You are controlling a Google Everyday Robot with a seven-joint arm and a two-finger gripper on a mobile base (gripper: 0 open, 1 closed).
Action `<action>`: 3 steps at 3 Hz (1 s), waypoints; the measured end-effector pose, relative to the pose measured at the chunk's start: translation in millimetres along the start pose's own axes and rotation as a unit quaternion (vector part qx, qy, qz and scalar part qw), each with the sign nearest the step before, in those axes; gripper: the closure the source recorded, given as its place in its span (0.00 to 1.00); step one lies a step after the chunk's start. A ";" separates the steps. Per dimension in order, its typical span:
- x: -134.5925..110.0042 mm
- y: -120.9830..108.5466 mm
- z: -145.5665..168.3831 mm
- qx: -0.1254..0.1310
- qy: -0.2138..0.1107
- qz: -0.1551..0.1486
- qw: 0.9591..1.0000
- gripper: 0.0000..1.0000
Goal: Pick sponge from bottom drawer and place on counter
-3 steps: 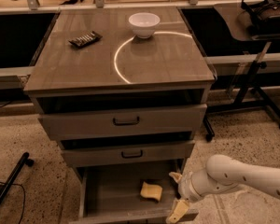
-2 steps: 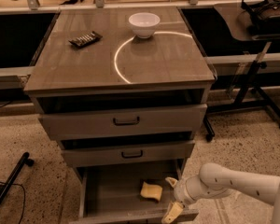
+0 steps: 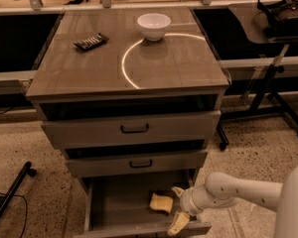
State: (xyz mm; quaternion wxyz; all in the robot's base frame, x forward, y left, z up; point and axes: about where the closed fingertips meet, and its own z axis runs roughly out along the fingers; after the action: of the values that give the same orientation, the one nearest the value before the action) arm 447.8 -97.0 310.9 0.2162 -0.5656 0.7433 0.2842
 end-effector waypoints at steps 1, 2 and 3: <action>2.7 -14.8 20.8 -0.003 -0.004 -0.006 1.000 0.00; 6.2 -29.8 37.2 -0.004 -0.012 -0.007 1.000 0.00; 13.8 -73.4 65.8 0.011 -0.035 -0.008 0.999 0.00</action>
Offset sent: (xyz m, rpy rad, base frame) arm 0.0509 0.0165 -0.0587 0.0449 -0.0214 0.0020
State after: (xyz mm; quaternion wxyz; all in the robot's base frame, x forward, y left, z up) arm 514.9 -77.6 240.0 0.2505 -0.5588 0.7338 0.2941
